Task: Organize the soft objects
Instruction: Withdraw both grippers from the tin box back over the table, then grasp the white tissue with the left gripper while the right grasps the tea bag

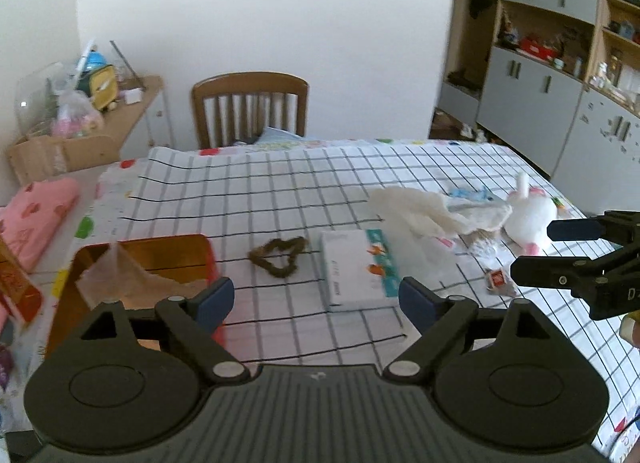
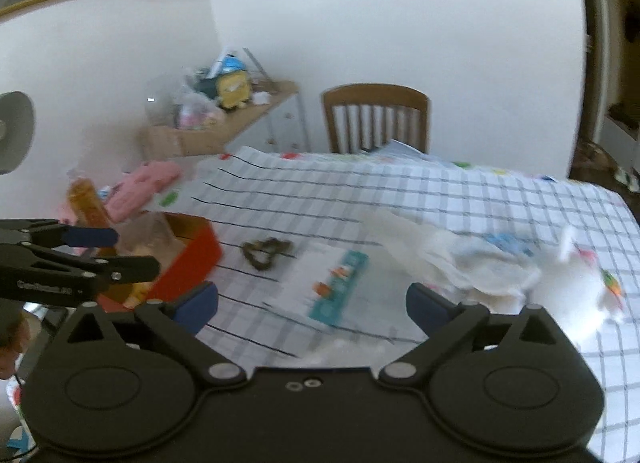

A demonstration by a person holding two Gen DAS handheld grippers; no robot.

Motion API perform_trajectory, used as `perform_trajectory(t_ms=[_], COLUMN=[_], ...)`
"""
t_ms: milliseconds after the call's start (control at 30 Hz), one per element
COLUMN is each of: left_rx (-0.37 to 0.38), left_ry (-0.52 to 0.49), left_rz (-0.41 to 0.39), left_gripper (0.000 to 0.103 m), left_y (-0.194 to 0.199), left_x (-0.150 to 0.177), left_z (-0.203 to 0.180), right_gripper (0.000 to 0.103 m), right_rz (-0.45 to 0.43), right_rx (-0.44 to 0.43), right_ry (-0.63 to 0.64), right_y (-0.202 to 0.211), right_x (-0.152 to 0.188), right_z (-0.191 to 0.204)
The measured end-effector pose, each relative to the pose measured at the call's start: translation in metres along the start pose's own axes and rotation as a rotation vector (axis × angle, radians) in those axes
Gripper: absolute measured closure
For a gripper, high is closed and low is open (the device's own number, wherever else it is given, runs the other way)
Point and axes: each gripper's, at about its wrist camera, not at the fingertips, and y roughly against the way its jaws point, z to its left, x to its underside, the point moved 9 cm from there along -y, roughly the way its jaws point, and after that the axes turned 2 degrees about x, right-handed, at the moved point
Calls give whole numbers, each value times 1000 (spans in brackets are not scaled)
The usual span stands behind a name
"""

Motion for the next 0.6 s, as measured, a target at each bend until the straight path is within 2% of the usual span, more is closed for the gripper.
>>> perform_trajectory(t_ms=[400,467,533,600], left_rx=[71,87,95,107], left_ry=[-67,-60,-51,-42], left_rz=[36,49,58,71], left_gripper=[13,11,1,1], left_y=[-35,-42,-49,-57], left_x=[10,12,14,18], left_z=[-54,-60,-64,-69], right_gripper=[3,3,3,3], right_rz=[39,43,51,60], right_rx=[76,78,87,96], right_ry=[-37,-36,-35,-38], right_y=[-1,-2,-5,-9], right_x=[31,34,38,41], right_z=[-50,-55,-62,-67])
